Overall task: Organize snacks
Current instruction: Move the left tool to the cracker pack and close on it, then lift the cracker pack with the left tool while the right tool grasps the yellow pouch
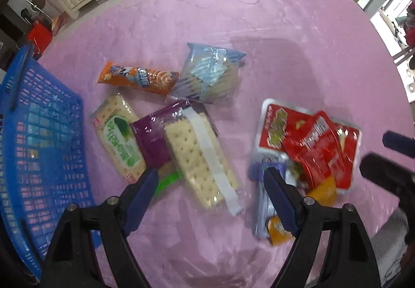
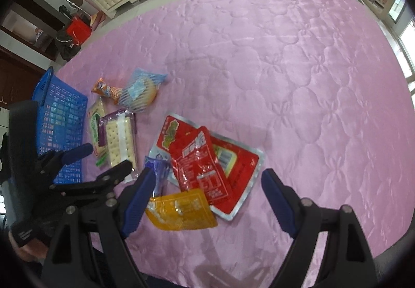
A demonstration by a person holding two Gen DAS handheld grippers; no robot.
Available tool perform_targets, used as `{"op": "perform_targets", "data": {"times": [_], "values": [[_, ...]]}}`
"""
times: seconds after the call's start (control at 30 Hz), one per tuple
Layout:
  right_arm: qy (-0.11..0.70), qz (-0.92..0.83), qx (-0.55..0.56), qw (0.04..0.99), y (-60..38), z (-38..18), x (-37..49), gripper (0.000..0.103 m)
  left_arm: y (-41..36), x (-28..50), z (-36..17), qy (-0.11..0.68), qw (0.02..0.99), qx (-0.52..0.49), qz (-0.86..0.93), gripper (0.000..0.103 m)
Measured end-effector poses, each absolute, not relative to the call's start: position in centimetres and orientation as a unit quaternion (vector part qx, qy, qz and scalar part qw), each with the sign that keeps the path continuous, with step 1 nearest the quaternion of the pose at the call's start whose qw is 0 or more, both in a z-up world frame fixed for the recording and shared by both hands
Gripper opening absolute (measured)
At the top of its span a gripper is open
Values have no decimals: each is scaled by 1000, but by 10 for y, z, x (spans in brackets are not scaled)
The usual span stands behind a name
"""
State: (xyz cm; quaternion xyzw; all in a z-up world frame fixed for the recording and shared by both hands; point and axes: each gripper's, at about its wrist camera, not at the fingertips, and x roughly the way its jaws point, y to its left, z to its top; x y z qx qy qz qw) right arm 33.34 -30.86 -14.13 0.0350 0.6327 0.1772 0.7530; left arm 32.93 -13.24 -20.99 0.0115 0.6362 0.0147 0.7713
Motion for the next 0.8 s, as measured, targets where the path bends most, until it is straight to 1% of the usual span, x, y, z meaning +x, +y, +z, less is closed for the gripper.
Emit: {"op": "perform_targets", "data": {"times": [0.17, 0.27, 0.33, 0.37, 0.4, 0.47, 0.63, 0.8], "values": [[638, 179, 38, 748, -311, -151, 332, 87, -134, 336, -231, 647, 762, 22, 29, 82], [643, 180, 32, 744, -313, -157, 329, 87, -136, 334, -237, 637, 770, 35, 26, 81], [649, 159, 33, 743, -316, -158, 325, 87, -136, 332, -243, 641, 766, 45, 22, 75], [649, 158, 37, 743, -318, -158, 324, 87, -136, 330, -244, 638, 768, 53, 23, 69], [649, 157, 43, 743, -320, -157, 321, 87, -136, 327, -243, 635, 769, 60, 21, 60], [648, 154, 52, 744, -324, -156, 317, 87, -132, 322, -241, 639, 767, 55, 10, 51], [646, 147, 51, 748, -329, -150, 304, 87, -124, 310, -241, 644, 765, 29, -3, 46], [643, 150, 45, 750, -323, -145, 289, 87, -112, 284, -231, 633, 773, -18, -21, 46]]}}
